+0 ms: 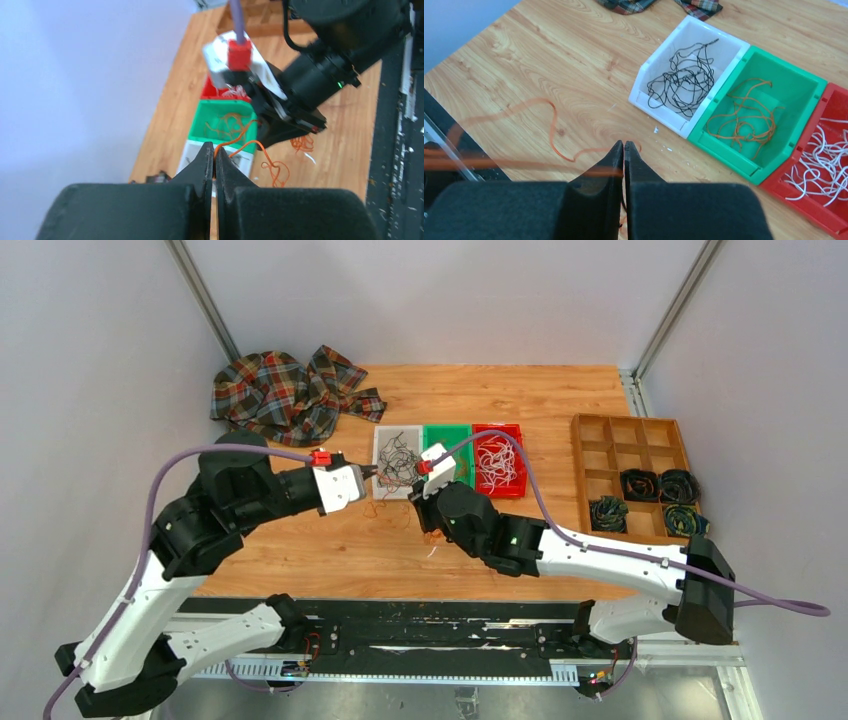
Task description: Untangle the cables
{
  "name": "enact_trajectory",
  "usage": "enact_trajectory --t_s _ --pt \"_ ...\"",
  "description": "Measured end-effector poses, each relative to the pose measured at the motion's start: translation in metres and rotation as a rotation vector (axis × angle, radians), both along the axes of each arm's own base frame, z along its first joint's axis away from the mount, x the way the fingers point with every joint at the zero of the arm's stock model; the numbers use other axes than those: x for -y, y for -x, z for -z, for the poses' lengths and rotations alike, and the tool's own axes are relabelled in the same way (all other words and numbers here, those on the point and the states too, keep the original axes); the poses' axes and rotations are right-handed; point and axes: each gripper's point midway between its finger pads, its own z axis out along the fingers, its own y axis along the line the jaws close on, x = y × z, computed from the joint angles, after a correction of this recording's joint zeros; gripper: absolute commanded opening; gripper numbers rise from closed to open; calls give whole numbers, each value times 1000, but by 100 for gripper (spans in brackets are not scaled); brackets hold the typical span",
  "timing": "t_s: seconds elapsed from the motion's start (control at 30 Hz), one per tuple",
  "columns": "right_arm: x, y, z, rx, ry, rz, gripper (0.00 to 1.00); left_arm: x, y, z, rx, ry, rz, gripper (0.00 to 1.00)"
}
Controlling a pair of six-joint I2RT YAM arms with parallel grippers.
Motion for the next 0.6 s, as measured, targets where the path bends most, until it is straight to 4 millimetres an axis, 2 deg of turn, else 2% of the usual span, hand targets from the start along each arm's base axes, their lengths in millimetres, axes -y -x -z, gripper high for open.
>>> enact_trajectory --t_s 0.17,0.4,0.5,0.6 --pt "6 2 23 -14 0 6 11 1 1 -46 84 50 19 1" --pt "17 12 70 -49 20 -14 14 2 5 -83 136 105 39 0" --pt "18 16 81 -65 6 -26 16 4 5 -99 156 124 43 1" --pt "19 18 89 -76 -10 -27 22 4 4 -113 181 141 43 1"
